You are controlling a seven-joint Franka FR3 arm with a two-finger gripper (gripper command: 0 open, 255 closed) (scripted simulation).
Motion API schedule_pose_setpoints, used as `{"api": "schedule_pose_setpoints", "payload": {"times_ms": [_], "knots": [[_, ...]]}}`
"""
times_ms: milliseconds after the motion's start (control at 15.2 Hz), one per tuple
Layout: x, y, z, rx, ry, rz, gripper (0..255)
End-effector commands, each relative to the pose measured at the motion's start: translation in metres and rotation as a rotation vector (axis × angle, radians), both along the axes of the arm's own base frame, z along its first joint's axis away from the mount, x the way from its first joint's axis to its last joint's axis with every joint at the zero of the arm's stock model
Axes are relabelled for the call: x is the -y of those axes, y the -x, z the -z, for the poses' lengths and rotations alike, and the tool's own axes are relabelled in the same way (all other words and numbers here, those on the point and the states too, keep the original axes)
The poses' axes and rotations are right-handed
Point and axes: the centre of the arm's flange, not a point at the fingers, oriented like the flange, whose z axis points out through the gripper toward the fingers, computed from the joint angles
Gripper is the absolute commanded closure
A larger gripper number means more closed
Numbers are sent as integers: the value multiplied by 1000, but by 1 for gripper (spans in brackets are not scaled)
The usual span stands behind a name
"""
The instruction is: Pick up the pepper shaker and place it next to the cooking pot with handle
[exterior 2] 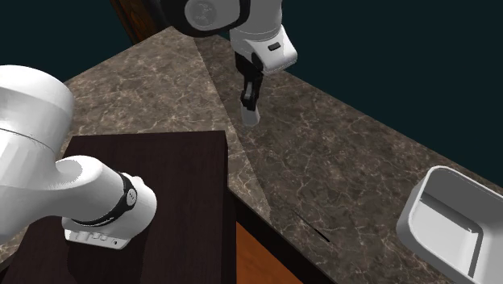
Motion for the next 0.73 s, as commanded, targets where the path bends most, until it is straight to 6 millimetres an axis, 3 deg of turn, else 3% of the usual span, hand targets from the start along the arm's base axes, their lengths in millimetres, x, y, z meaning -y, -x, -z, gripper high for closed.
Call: {"api": "schedule_pose_setpoints", "payload": {"times_ms": [0, 396, 660], "knots": [[1, 0, -11, -1, 0, 0, 255], [1, 0, -39, -1, 0, 0, 255], [42, -33, -39, -1, 0, 0, 255]]}}
